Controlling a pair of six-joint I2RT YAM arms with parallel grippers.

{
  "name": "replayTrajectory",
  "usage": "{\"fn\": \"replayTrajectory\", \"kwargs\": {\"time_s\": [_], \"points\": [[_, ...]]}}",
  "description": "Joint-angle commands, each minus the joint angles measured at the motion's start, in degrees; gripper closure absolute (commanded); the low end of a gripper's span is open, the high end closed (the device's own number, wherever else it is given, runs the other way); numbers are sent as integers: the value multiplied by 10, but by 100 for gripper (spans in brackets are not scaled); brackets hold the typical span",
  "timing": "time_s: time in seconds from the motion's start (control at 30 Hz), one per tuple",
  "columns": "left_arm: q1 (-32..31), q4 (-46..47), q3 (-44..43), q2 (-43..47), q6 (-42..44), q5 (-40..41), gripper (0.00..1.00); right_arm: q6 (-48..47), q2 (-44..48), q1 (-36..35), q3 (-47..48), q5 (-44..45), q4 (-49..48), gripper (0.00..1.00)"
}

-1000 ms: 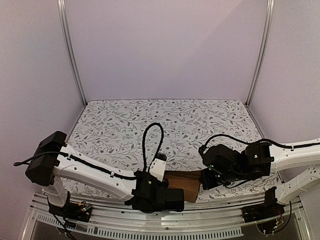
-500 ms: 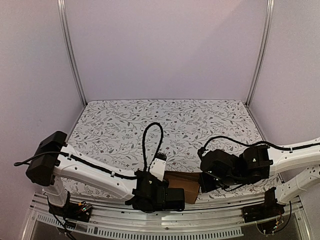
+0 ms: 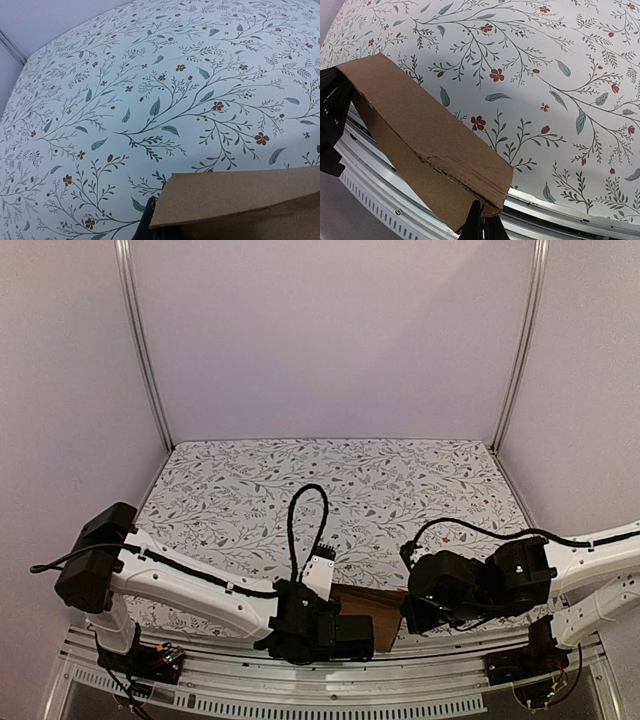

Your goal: Fold the paper box

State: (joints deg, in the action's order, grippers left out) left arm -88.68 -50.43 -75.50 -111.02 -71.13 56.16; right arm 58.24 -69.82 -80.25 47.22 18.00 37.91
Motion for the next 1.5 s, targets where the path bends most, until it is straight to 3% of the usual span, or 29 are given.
{"fn": "replayTrajectory", "kwargs": {"time_s": [0.0, 0.83, 1.47], "points": [[2, 12, 6, -41, -5, -117, 100, 11, 6, -17, -1, 6, -28, 100], [-5, -15, 8, -26, -45, -107, 100, 40, -30, -36, 9, 37, 6, 100], [-24, -41, 37, 34, -117, -89, 100, -9, -135, -26, 53, 99, -25, 100]]}}
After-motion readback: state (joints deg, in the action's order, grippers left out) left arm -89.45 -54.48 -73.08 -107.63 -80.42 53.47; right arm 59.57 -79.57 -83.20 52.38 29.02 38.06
